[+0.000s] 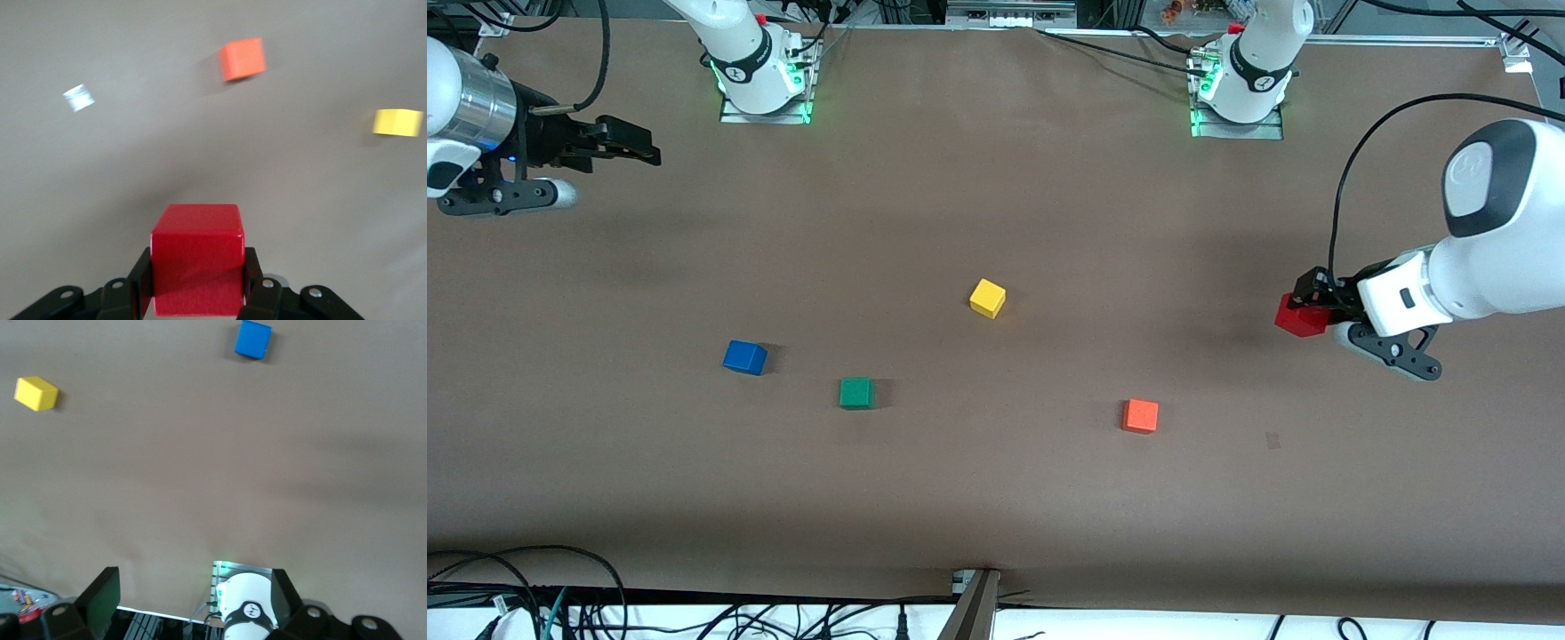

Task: Pass red block to right arm, stack on blue
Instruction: 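Carry the red cube toward center while the right gripper reaches in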

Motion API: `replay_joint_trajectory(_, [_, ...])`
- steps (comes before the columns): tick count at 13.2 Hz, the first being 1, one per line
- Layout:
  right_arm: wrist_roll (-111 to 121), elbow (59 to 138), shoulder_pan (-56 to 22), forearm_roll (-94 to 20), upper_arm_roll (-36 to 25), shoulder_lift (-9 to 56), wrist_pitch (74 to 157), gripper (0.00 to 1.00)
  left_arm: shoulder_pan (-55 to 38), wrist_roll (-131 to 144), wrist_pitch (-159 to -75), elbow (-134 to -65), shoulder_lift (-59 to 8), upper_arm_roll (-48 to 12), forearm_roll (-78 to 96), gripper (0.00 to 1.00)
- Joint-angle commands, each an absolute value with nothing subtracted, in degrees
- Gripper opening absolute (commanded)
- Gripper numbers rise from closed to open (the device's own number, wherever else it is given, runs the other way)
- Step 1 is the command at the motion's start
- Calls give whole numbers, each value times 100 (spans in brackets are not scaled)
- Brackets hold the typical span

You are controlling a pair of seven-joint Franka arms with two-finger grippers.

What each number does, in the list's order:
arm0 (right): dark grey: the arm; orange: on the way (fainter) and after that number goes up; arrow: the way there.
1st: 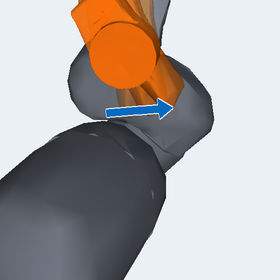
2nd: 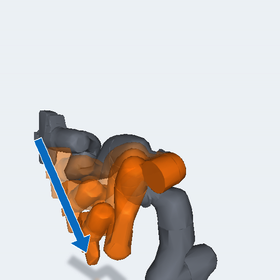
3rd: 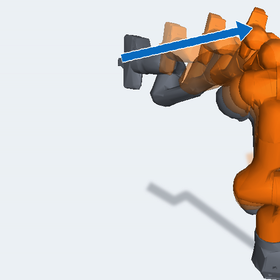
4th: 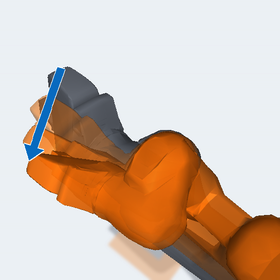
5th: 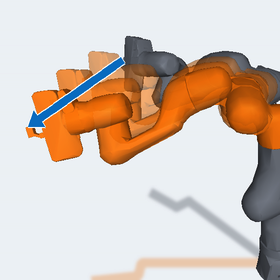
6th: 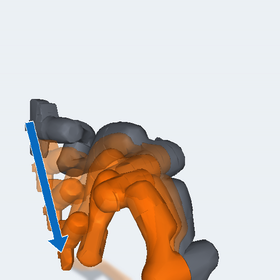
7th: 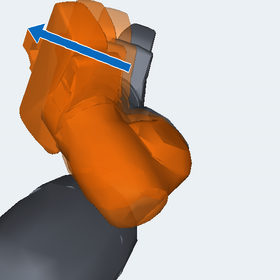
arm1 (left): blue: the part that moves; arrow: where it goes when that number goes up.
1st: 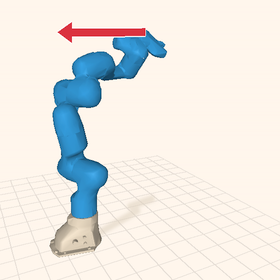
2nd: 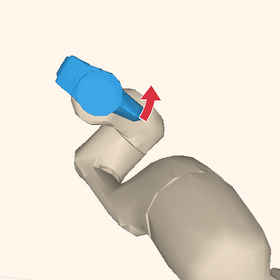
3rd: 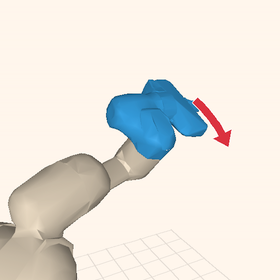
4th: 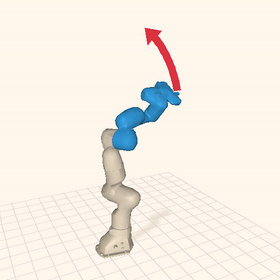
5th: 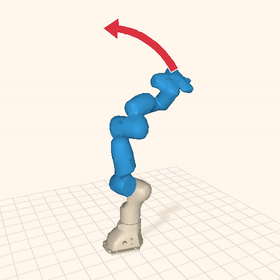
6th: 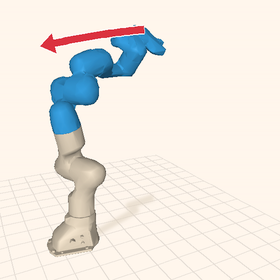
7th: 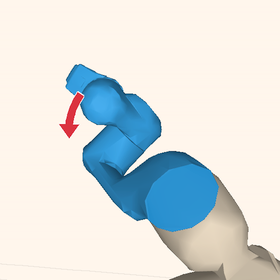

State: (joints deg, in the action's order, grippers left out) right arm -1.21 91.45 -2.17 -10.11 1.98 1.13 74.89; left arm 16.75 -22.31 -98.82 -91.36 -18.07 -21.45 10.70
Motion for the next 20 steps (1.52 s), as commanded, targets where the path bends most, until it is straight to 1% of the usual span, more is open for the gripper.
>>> replay_joint_trajectory(1, [-157,9026,-150,-2051,176,412,7470,100,1714,-3109,-9782,-9123,-1732,-2066,2035,0])
replay_joint_trajectory(3, [-167,8878,-149,-2564,158,745,7558,100,1714,-3880,-9808,-9184,-1740,-2048,2817,0])
replay_joint_trajectory(5, [-167,8912,-202,-3065,184,974,7986,100,1705,-4908,-9957,-9263,-1801,-2013,3521,0])
replay_joint_trajectory(6, [-167,8912,-237,-3328,219,1097,8172,100,1705,-5557,-10167,-9438,-1810,-2013,3907,0])
replay_joint_trajectory(8, [-176,9008,-352,-4372,220,1413,8742,100,1696,-6710,-10344,-9763,-1863,-2013,4794,0])
replay_joint_trajectory(9, [-167,9035,-378,-5003,220,1633,8893,100,1661,-7072,-10345,-9799,-1915,-2013,4990,0])
replay_joint_trajectory(10, [-150,9253,-491,-5862,220,1800,9199,100,1609,-7441,-10345,-9800,-1977,-2013,5236,0])
replay_joint_trajectory(12, [-62,9614,-684,-6772,228,1819,9666,100,1302,-8353,-10362,-9800,-2187,-2013,5989,0])
replay_joint_trajectory(14, [8,9808,-1079,-7371,229,1889,10332,100,960,-9495,-10449,-9809,-2468,-2013,7062,0])
replay_joint_trajectory(15, [122,9965,-1351,-7861,229,1933,10832,100,836,-9892,-10511,-9809,-2531,-2013,7388,0])
replay_joint_trajectory(17, [491,10107,-2001,-8461,229,1969,11860,100,503,-10491,-10538,-9809,-2593,-2013,7908,0])
replay_joint_trajectory(18, [544,10116,-2256,-8716,229,1977,12196,100,301,-10703,-10608,-9809,-2610,-2013,8267,0])
replay_joint_trajectory(20, [850,10134,-2486,-9410,229,2004,12523,100,-7,-11238,-10924,-9774,-2645,-2013,8682,0])
